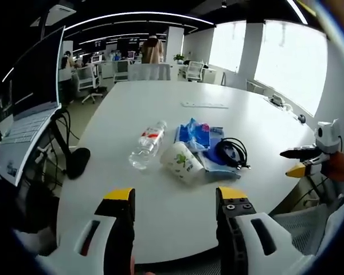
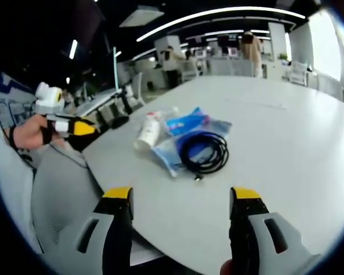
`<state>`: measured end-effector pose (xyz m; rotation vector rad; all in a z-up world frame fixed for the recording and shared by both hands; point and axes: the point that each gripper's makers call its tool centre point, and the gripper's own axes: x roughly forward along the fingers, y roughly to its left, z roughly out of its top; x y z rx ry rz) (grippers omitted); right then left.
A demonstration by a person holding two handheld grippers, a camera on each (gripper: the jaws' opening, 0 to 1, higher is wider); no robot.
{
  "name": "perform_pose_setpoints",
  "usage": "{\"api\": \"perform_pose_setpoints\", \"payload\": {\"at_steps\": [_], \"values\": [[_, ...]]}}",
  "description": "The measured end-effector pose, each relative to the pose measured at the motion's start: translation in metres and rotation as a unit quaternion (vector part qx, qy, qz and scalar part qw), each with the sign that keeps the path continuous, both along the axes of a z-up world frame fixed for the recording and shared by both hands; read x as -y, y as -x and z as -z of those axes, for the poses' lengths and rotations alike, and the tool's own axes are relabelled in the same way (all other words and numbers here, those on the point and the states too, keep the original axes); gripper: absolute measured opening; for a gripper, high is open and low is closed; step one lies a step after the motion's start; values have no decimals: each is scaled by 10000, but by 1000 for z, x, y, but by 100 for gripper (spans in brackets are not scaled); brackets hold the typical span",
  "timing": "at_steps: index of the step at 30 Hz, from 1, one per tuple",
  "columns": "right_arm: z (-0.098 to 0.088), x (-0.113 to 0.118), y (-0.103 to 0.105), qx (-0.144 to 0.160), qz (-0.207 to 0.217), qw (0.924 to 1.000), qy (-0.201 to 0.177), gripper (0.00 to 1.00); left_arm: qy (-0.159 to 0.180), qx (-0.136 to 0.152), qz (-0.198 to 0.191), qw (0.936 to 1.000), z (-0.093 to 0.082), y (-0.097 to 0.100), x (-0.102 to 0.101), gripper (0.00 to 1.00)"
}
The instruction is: Arrange the tabletop items into an orderly group along one side of the table until the central work area is clear of visible clutter.
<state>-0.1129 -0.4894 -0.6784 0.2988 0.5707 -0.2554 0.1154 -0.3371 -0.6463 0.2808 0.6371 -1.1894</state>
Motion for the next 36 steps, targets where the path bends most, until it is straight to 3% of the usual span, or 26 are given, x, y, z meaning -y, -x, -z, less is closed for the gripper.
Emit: {"api": "perform_pose_setpoints", "payload": {"at_steps": [26,36], "values": [[-5,3,-15,57,-150,9999,-24,71,-50,-66,-120,9999,1,-7,-6,54],[-3,3,-11,21,-99,9999,-79,69,-125,-66,-35,9999,2,-14,6,52]]}}
